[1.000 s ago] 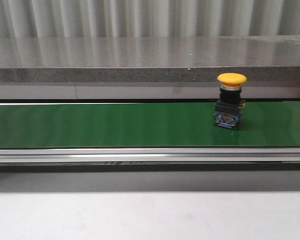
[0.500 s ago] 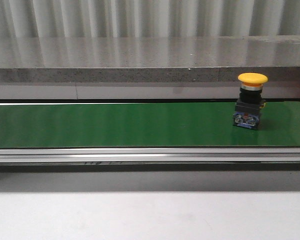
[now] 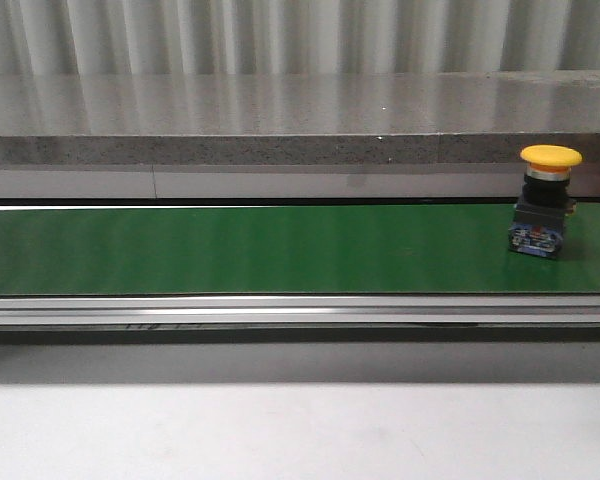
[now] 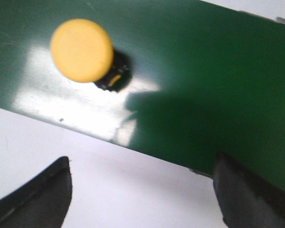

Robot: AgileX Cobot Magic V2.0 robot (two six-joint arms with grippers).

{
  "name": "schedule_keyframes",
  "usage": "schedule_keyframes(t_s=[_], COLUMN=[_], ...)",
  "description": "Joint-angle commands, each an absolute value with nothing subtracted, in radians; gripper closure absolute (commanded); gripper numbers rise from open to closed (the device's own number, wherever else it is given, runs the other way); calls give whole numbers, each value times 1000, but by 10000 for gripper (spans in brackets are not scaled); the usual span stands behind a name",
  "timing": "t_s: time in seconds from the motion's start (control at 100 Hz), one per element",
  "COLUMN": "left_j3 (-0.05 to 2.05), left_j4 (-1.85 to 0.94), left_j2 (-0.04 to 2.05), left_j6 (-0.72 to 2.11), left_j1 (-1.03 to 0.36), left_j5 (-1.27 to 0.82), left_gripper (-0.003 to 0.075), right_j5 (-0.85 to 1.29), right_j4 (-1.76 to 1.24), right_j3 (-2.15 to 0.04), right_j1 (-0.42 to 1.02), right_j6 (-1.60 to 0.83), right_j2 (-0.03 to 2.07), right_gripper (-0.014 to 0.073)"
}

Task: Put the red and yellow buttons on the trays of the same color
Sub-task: 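Move the right gripper onto the arriving yellow button and grasp it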

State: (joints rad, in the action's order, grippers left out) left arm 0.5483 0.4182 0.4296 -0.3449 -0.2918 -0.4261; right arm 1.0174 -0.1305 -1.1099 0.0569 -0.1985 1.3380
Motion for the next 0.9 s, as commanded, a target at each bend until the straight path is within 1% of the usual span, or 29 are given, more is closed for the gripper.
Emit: schedule_keyframes(t_s=[0.0,0.16,0.38,0.52,0.57,0.64,0.76,0.81,0.89], left_j3=[576,576,576,576,576,576,576,576,576], left_j4=[430,430,430,430,430,430,430,430,430], left_j2=[433,433,433,433,433,433,433,433,433], left_j6=[-347,-347,-347,-347,-347,-347,-347,-347,-347], left_j1=[-299,-299,-299,-299,-299,-299,-299,-299,-299], left_j5=[-353,-353,-353,-353,-353,-353,-353,-353,-353], left_gripper=[740,740,740,740,740,740,740,740,740], right_j5=[969,921,777,733,727,721,718,722,732], right_j4=[-139,-139,-139,-139,-139,-139,-139,-139,-139], right_j3=[-1133,-1133,-1133,-1133,-1133,-1133,-1133,-1133,-1133], right_j1=[75,76,76,76,76,76,75,75,75], right_j6=[-219,-224,-224,-224,-224,-224,-224,-224,-219], right_j2=[1336,1392,1441,1477,1489,1507,1526,1530,1527], right_gripper=[-11,-11,-10,15,47,128,326,386,438])
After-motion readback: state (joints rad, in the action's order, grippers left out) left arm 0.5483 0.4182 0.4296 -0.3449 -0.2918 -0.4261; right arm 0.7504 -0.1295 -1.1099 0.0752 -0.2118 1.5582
